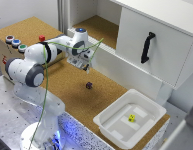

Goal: Go towards the purple block and grasp it

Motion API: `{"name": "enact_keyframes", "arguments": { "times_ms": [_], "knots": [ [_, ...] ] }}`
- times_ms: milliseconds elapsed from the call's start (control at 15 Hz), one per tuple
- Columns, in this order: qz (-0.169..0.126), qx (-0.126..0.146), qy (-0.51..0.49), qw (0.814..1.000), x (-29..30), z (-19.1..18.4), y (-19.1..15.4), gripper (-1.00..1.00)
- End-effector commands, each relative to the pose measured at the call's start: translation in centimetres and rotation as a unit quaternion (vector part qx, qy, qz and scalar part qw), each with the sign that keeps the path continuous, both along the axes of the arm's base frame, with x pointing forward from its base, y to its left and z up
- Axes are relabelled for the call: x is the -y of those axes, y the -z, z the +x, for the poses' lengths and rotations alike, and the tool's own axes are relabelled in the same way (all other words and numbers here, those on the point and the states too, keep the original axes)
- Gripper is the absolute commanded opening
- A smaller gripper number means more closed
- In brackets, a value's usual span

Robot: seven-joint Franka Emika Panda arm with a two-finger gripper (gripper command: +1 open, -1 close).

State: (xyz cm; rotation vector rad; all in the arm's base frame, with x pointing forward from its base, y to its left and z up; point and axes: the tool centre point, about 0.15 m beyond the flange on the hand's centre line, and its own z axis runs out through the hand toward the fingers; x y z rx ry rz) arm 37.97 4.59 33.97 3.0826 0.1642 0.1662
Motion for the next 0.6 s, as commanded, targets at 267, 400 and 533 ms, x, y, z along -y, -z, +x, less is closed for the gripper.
{"name": "enact_keyframes", "arguments": {
  "times_ms": [267, 400, 533],
  "knots": [
    [-0.031, 0.004, -0.06, 0.998, 1.5, -0.4, 0.8, 1.0],
    [-0.032, 0.026, -0.077, 0.996, 3.9, -0.4, 1.7, 1.0],
    [0.02, 0.025, -0.101, 0.994, 5.7, -0.1, 3.2, 1.0]
  ]
}}
